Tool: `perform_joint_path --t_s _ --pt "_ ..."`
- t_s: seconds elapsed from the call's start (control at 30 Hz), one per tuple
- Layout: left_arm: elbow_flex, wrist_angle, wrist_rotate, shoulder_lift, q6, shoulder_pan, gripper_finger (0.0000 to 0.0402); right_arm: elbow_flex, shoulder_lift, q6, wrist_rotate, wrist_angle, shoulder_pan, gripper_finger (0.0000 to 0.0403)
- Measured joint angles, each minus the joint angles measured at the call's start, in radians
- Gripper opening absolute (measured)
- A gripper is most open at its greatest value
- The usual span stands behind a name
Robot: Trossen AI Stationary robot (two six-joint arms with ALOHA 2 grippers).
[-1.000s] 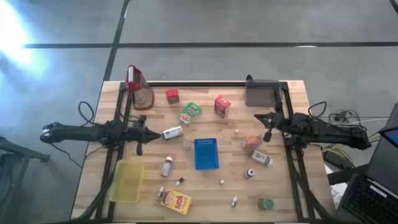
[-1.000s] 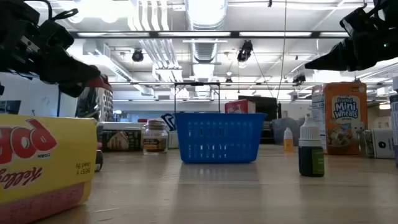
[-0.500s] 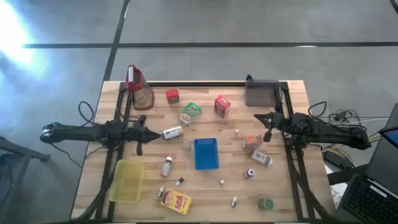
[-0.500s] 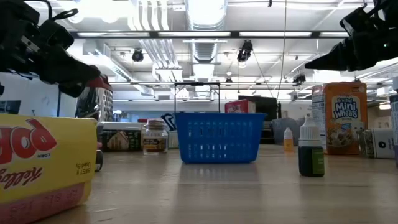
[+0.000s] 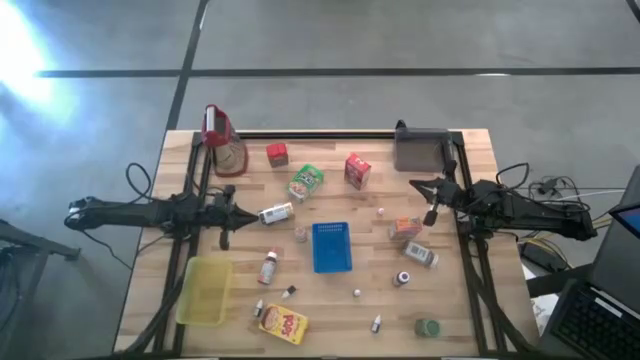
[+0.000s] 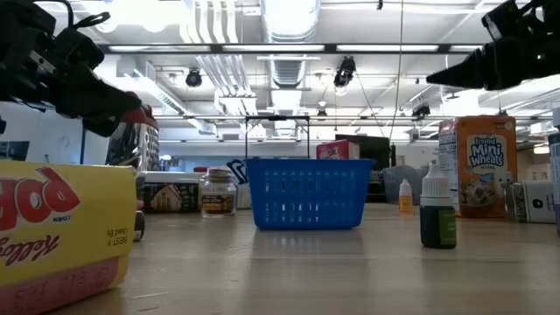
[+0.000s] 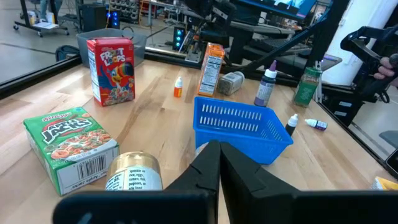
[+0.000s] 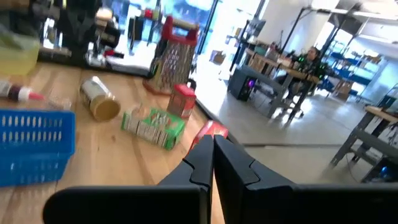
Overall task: Pick & Place Kitchen Items
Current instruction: Put the orange cereal box into the black bin
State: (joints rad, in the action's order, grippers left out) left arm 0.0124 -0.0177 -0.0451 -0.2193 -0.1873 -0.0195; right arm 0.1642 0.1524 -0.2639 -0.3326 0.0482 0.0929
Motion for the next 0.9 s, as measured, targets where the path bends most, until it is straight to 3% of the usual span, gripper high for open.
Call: perform_joint_path --t_s 0.27,0.53,0.9 --pt "0.0 0.0 0.0 0.0 0.0 0.0 0.0012 0.0 0.005 0.067 0.0 -0.222 0.0 0.0008" --pt "0.0 0.0 0.0 0.0 0.0 0.0 0.0012 0.03 0.019 0.091 -0.007 -0.26 0.0 0.0012" --pt "0.0 0.0 0.0 0.0 0.0 0.0 0.0012 0.335 0.235 0.108 0.046 0.065 -0.001 0.0125"
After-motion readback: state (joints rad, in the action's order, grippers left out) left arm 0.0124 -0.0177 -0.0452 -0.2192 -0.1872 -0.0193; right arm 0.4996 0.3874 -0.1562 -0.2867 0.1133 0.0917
